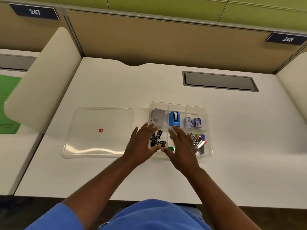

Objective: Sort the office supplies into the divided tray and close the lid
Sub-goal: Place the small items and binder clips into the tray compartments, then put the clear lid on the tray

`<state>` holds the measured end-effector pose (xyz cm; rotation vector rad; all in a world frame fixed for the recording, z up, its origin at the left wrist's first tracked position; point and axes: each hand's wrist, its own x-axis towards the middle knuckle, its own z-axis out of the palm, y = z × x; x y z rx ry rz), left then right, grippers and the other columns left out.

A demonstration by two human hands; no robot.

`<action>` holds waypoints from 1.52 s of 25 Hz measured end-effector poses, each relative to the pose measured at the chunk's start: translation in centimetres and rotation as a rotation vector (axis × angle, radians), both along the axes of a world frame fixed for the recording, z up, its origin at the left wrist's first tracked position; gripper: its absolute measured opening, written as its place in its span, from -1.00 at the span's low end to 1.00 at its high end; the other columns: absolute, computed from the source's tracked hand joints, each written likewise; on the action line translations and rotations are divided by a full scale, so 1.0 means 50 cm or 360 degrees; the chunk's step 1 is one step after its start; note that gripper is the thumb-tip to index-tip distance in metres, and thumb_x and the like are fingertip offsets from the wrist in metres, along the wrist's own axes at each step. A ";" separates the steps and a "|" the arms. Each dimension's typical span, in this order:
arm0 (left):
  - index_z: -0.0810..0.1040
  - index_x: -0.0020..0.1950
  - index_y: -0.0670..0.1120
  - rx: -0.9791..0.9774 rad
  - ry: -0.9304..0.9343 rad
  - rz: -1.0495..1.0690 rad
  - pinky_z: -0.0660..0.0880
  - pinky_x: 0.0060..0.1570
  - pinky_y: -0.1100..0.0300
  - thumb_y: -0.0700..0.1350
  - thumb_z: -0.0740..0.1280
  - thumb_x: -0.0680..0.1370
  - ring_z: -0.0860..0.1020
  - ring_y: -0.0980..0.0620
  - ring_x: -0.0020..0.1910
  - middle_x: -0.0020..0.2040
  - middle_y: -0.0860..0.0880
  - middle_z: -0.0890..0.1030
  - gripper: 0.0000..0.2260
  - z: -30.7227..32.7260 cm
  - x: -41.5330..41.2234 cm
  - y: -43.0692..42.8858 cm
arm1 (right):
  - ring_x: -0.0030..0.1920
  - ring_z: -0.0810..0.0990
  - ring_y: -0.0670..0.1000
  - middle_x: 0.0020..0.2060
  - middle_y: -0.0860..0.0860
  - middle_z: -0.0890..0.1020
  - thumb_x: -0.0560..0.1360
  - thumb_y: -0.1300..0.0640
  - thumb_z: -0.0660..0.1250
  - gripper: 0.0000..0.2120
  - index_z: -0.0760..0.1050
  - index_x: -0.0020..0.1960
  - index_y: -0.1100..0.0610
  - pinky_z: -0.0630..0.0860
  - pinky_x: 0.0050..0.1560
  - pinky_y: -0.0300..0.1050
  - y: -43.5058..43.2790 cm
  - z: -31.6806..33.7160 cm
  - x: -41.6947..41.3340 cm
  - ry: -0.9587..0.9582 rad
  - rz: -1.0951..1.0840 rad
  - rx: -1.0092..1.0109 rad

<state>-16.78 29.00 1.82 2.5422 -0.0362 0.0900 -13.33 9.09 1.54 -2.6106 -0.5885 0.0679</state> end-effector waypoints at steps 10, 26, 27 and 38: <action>-0.12 0.63 0.11 0.0547 0.0130 0.0192 -0.14 0.55 -0.13 0.39 0.08 0.56 -0.21 0.03 0.60 0.64 0.05 -0.12 -0.25 0.012 -0.167 0.022 | 0.62 -0.19 -0.03 0.64 -0.05 -0.06 0.54 -0.40 0.13 -0.18 -0.05 0.64 -0.05 -0.11 0.59 0.18 0.034 0.003 -0.051 -0.0014 0.0398 -0.0041; -0.06 0.64 0.00 0.0504 0.0584 0.0485 -0.15 0.54 -0.17 0.26 0.17 0.59 -0.15 -0.10 0.61 0.64 -0.11 -0.10 -0.27 -0.089 -0.205 0.517 | 0.61 0.05 0.06 0.63 0.02 0.01 0.56 -0.22 0.30 -0.26 0.11 0.61 0.04 0.17 0.55 0.08 0.388 -0.091 -0.071 0.0271 0.0032 0.0069; -0.04 0.63 -0.03 0.0490 0.0633 0.0533 -0.10 0.54 -0.16 0.26 0.18 0.59 -0.11 -0.14 0.61 0.63 -0.16 -0.06 -0.26 -0.094 -0.200 0.538 | 0.60 0.08 0.10 0.63 0.06 0.02 0.56 -0.23 0.30 -0.25 0.11 0.61 0.05 0.17 0.55 0.10 0.398 -0.098 -0.067 0.0337 -0.0048 0.0026; 0.27 0.53 -0.08 -0.0093 0.0440 0.1047 0.28 0.38 -0.09 0.13 0.40 0.50 0.43 -0.13 0.39 0.38 -0.13 0.51 -0.32 -0.088 -0.147 0.569 | 0.44 0.37 0.14 0.44 0.15 0.42 0.49 0.00 0.47 -0.21 0.17 0.58 0.13 0.34 0.42 0.03 0.476 -0.084 -0.045 0.0716 -0.0734 0.0503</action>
